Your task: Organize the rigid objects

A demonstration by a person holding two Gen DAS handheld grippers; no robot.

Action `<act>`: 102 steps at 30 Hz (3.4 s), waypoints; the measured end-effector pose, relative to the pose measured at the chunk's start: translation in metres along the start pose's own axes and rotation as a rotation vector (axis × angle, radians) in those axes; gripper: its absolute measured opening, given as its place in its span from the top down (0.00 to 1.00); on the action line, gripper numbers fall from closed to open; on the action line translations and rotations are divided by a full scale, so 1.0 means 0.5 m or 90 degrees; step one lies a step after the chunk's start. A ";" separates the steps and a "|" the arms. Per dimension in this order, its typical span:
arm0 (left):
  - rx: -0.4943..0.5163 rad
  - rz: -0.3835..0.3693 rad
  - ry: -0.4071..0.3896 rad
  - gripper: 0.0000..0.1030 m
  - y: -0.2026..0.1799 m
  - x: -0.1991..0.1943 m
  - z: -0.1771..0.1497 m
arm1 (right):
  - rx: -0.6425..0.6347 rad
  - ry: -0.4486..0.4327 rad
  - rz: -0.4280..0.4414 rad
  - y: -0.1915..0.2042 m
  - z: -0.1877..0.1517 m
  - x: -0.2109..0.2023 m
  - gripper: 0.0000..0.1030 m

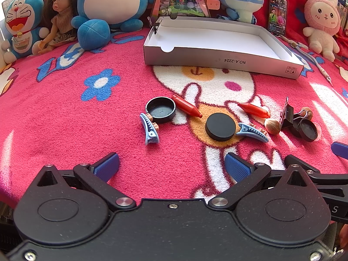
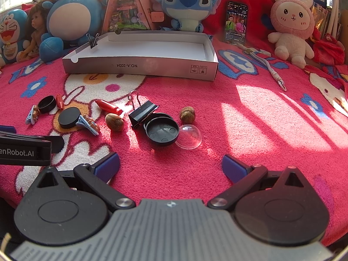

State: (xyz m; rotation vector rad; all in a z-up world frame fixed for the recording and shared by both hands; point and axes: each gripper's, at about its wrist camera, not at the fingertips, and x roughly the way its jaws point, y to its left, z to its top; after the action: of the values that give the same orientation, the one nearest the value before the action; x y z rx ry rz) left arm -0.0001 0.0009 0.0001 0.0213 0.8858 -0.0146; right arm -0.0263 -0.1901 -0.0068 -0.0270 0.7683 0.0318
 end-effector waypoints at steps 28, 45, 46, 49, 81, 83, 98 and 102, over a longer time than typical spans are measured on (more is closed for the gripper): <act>-0.009 0.006 -0.105 0.02 0.007 -0.024 -0.044 | 0.024 -0.037 0.001 -0.004 -0.017 -0.005 0.00; -0.038 -0.025 -0.152 0.70 0.063 -0.048 -0.014 | 0.000 -0.128 0.007 -0.011 -0.006 -0.049 0.41; -0.036 -0.030 -0.148 0.72 0.062 -0.043 -0.012 | -0.003 -0.126 0.006 -0.009 -0.004 -0.047 0.42; -0.042 -0.028 -0.138 0.75 0.064 -0.030 -0.007 | 0.003 -0.116 0.012 -0.006 0.001 -0.039 0.48; -0.033 -0.164 -0.167 0.88 0.070 -0.045 0.154 | 0.081 -0.130 0.056 -0.078 0.135 -0.025 0.65; -0.033 -0.183 -0.162 0.88 0.067 -0.039 0.177 | 0.086 -0.123 0.067 -0.086 0.153 -0.015 0.65; -0.028 -0.235 -0.012 0.88 -0.001 0.111 0.402 | 0.078 0.003 0.114 -0.114 0.343 0.117 0.65; -0.028 -0.224 0.010 0.88 -0.026 0.161 0.412 | 0.074 0.060 0.124 -0.095 0.361 0.168 0.65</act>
State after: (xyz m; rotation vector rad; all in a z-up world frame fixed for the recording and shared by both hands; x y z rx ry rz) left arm 0.2102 -0.0173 0.0677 -0.1758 0.8963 -0.3235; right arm 0.1614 -0.2292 0.0650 0.1580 0.8636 0.1726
